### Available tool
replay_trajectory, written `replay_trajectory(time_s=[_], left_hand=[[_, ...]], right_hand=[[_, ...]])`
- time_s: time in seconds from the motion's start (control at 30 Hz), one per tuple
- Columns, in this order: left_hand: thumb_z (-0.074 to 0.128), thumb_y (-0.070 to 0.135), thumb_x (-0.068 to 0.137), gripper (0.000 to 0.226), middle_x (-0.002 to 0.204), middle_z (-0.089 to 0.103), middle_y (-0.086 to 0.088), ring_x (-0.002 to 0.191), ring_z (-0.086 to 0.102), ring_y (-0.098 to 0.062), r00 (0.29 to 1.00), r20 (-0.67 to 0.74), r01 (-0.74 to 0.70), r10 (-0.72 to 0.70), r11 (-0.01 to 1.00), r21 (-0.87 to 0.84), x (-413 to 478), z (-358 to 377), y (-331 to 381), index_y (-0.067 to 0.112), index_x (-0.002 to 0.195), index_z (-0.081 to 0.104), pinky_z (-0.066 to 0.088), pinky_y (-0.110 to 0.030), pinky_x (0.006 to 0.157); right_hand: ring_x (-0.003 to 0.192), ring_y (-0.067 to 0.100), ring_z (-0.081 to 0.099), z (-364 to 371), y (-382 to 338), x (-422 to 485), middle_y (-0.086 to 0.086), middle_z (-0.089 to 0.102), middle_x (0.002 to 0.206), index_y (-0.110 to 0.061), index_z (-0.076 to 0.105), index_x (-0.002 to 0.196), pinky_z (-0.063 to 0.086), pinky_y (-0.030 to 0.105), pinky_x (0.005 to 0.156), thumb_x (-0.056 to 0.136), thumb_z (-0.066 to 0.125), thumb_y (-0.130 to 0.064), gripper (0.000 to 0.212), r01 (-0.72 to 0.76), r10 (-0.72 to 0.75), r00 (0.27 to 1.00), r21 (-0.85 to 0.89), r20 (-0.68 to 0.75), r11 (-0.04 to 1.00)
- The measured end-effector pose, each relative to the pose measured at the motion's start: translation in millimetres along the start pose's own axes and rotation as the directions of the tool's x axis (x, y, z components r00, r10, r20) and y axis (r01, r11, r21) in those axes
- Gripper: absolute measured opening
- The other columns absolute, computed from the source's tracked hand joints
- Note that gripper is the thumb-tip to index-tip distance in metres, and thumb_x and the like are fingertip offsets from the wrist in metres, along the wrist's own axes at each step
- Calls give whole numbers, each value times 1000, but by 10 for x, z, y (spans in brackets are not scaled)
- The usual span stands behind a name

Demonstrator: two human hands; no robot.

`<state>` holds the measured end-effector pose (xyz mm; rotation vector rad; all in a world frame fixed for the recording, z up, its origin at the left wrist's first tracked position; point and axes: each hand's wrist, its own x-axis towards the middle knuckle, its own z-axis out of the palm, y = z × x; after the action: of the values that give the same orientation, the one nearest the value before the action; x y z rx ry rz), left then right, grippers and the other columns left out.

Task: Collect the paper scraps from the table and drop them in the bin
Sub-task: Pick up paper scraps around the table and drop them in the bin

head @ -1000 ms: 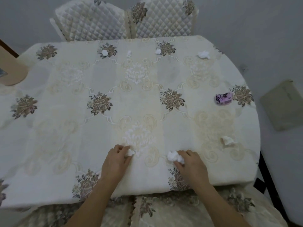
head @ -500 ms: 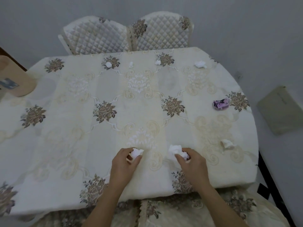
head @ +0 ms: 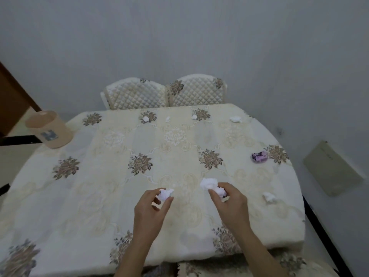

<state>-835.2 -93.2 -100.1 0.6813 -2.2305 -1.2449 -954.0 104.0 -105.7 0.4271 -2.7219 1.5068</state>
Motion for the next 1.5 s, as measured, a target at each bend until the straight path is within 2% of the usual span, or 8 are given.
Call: replay_trajectory(time_s=[0.27,0.47,0.6,0.93,1.07,1.13,1.33,1.5], left_hand=[[76,24,84,15,96,65,11,79,58,-11,997,-77,13,-14,1000,-14,-265,-365,60,30,96,69,45,-13,58],[75,21,85,28,95,66,13,76,57,-12,966,-250,54,-61,998,-35,-638,-751,122,46,92,66,44,-13,57],[75,20,84,25,93,65,10,76,58,-13,918,-381,128,-109,991,24,-1008,-1009,59,42,93,67,46,-15,56],[77,23,82,16,85,60,13,72,58,-10,725,-668,322,-166,940,117,-2120,-1709,-88,27,95,68,50,-21,59],[79,20,81,25,86,62,15,74,59,-7,628,-761,360,-165,928,96,-2499,-1988,-103,38,91,66,48,-16,59],[78,22,81,18,87,62,14,75,59,-8,586,-790,398,-181,913,86,-2665,-2122,-156,32,92,68,48,-15,60],[77,23,83,14,87,62,9,76,59,-13,515,-832,449,-207,892,56,-3022,-2583,-414,26,95,69,49,-17,59],[77,20,82,14,86,62,4,76,59,-15,490,-847,475,-205,878,62,-3173,-3157,-809,20,94,70,47,-16,58]], right_hand=[[77,4,59,54,-390,-283,-14,63,78,-38,61,87,49,25,63,84,74,-32,14,86,-88,996,71,28,994],[76,8,61,326,-566,-388,-12,65,79,-24,70,94,49,27,64,82,74,-35,17,172,-188,969,108,162,979],[77,8,61,526,-724,-572,-10,65,79,-25,70,93,49,27,64,82,74,-37,17,185,-231,930,179,287,966],[73,1,59,1063,-1247,-1443,-21,61,72,-34,64,84,50,28,66,82,76,-28,14,233,-382,750,324,540,917],[75,-5,58,1264,-1447,-1757,-23,61,72,-34,65,83,43,15,63,81,76,-29,12,293,-461,664,363,588,884],[74,-6,58,1361,-1542,-1916,-23,62,71,-38,62,81,40,11,62,81,76,-30,16,308,-486,625,378,611,873],[74,-8,59,1729,-1870,-2386,-23,60,70,-36,62,84,38,4,58,83,74,-29,14,346,-548,514,425,660,837],[72,7,58,2255,-2157,-2781,-6,64,69,-19,66,80,41,15,59,84,73,-29,13,362,-545,495,410,676,837]])
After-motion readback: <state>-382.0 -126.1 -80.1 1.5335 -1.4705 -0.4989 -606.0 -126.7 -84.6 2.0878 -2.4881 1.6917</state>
